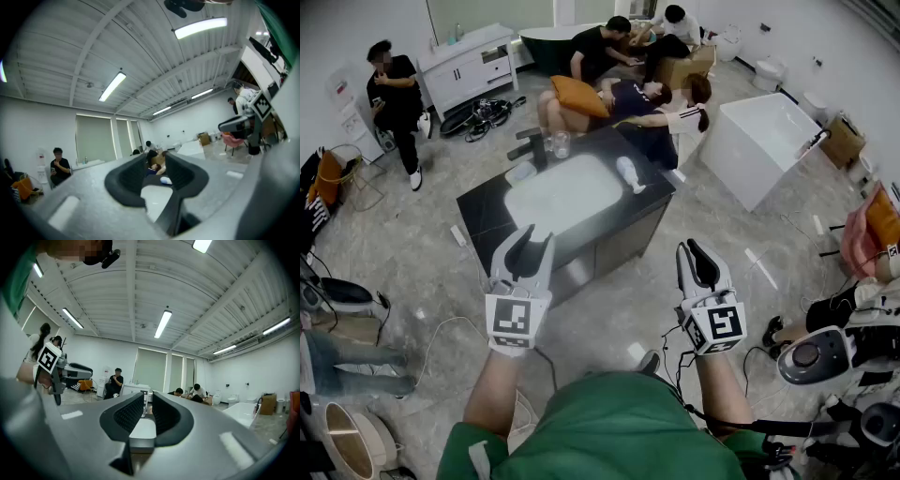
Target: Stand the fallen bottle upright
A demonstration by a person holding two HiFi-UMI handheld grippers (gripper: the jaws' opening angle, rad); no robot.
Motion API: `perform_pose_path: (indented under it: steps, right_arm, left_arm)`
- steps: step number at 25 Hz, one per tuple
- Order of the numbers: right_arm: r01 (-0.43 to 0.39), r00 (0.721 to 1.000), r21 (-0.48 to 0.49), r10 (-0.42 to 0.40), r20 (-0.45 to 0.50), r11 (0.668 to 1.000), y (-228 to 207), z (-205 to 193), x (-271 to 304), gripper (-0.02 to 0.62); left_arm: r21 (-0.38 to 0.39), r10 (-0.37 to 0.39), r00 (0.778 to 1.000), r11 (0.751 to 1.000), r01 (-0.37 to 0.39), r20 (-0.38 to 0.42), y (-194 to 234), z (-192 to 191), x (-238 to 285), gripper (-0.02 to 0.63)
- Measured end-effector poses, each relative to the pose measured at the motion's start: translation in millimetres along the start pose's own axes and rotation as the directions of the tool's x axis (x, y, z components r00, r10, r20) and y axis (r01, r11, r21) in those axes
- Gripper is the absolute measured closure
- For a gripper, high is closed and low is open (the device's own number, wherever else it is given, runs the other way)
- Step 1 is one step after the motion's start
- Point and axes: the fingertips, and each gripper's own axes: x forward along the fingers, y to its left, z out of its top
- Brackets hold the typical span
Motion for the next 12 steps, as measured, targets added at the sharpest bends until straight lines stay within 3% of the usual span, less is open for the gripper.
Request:
perform_pose_path:
  steps: [12]
  right_arm:
    - [0.011,1.000,-0.001,-0.011,0.008,1.000,9.2,7.4,-4.6,0.538]
  left_arm:
    - [-0.013,-0.011,1.000,1.000,0.011,-0.003,3.7,-1.1,-9.7,0.480]
